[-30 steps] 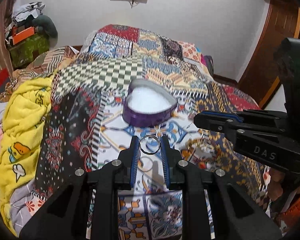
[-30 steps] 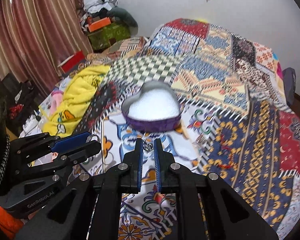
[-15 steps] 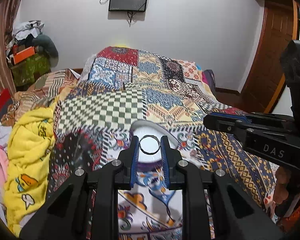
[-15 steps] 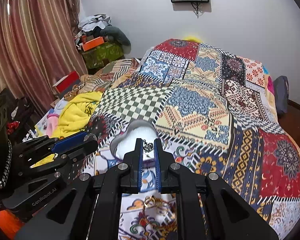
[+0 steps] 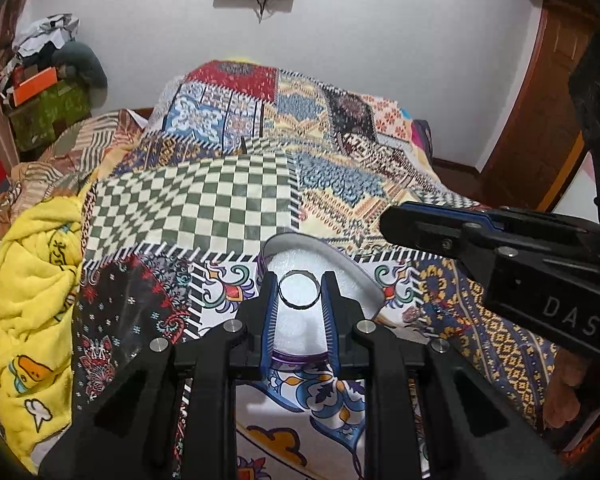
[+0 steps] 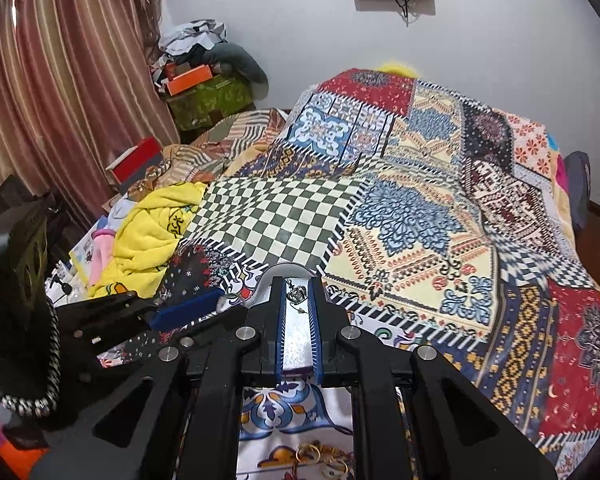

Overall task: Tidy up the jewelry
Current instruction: 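Lower the silver ring into the tin and open the left gripper while the right gripper drops the earring in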

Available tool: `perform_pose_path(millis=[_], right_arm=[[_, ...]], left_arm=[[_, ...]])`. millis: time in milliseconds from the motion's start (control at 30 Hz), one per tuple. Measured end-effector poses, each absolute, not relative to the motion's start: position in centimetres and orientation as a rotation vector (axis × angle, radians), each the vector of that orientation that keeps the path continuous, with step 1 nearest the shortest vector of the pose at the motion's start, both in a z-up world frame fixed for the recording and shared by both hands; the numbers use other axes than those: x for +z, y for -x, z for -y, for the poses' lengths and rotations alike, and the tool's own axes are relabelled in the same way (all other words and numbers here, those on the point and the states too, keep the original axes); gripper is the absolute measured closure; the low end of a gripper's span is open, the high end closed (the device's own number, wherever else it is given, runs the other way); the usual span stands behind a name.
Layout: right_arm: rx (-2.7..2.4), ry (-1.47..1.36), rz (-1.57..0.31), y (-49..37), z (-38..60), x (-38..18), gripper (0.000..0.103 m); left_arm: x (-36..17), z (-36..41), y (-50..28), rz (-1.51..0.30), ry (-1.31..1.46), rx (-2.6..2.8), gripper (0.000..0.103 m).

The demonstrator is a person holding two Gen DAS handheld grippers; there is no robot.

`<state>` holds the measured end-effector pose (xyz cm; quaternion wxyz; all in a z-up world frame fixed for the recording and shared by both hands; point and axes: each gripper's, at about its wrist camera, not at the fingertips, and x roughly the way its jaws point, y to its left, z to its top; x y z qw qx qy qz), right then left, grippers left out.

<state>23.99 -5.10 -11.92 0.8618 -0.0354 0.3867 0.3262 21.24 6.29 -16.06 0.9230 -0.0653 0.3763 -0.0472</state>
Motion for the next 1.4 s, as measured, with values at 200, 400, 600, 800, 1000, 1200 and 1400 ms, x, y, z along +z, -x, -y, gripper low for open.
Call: perform_pose_path(millis=[200, 400, 600, 800, 1000, 1200, 1400], right_arm=[[0.695, 0.088, -0.840, -25.1, 4.2, -12.8, 0.093], [0.715, 0.090, -0.859, -25.8, 3.7, -13.2, 0.093], [0.751, 0.070, -0.890, -26.3, 3.5, -13.4, 0.093], [0.747, 0.054, -0.900, -26.3, 3.8, -13.2, 0.076], [0.722, 0.029, -0.869, -25.9, 5.3, -12.0, 0.076], [0.671, 0.044, -0.832, -24.7, 7.0, -10.7, 0.076], [0.626, 0.075, -0.815, -23.0, 8.7, -10.0, 0.076]], left_arm=[[-17.3, -6.0, -22.3, -0.802, 0.115, -0.104, 0.083], [-18.0, -5.8, -22.6, -0.817, 0.109, -0.098, 0.083], [-18.0, -5.9, -22.5, -0.820, 0.109, -0.097, 0.082], [-18.0, -5.9, -22.4, -0.831, 0.119, -0.104, 0.062], [-17.1, -5.6, -21.5, -0.806, 0.088, -0.069, 0.062], [-15.4, -6.4, -20.5, -0.772, 0.109, -0.044, 0.061], [-13.7, -6.9, -19.3, -0.742, 0.115, -0.021, 0.061]])
